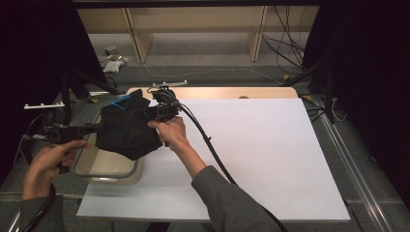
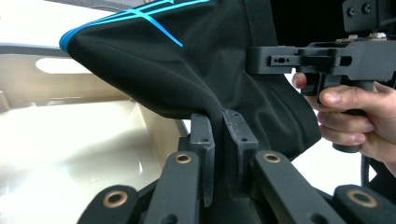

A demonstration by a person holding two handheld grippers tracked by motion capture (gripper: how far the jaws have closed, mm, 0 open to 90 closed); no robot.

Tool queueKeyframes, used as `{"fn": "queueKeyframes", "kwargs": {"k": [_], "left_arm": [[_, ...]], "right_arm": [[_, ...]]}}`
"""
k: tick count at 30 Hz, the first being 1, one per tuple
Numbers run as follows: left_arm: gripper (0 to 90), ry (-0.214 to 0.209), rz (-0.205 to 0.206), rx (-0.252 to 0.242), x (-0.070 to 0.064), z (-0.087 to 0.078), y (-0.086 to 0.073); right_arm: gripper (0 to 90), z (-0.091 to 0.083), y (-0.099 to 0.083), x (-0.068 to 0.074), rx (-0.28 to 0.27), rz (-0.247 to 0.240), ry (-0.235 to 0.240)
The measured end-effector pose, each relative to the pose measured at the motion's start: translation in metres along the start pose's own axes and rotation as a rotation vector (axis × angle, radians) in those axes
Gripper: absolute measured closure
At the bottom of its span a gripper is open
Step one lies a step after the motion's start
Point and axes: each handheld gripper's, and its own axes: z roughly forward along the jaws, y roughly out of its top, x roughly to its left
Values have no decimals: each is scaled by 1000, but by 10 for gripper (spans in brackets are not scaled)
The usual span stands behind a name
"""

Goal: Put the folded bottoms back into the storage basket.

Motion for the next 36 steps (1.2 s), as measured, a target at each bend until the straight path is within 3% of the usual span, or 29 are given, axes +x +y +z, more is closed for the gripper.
{"fn": "queueKeyframes", "kwargs": {"k": [22,36], "left_arm": [[829,75,-56,-12,28,-17,-6],[829,125,-90,-7,41,-15,-10]], "right_arm": [[746,31,-1,23,18,-4,-7],[745,43,-4,27,30,8,-19]]}}
